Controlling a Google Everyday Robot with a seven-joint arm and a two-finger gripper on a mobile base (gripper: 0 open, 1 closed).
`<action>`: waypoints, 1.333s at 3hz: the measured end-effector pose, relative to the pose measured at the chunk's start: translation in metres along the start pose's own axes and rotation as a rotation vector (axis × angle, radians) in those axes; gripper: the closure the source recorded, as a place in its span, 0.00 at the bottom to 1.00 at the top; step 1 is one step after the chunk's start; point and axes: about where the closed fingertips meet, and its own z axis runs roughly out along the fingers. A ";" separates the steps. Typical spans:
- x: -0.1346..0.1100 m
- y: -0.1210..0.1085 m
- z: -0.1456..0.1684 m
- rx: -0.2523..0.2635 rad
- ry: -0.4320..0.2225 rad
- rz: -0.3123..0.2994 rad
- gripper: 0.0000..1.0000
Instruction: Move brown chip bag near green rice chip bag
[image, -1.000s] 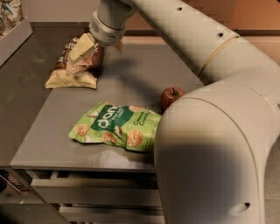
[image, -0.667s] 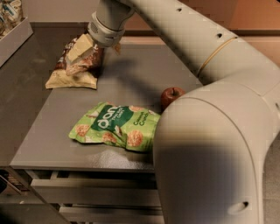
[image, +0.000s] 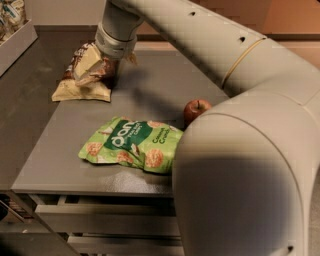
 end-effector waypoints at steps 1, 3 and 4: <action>0.002 0.001 0.016 0.038 -0.001 0.058 0.00; 0.004 0.009 0.049 0.049 0.014 0.097 0.00; 0.000 0.017 0.060 0.046 0.019 0.081 0.00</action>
Offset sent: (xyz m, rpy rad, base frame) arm 0.0046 0.0232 -0.0469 -0.0136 0.0247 -0.1425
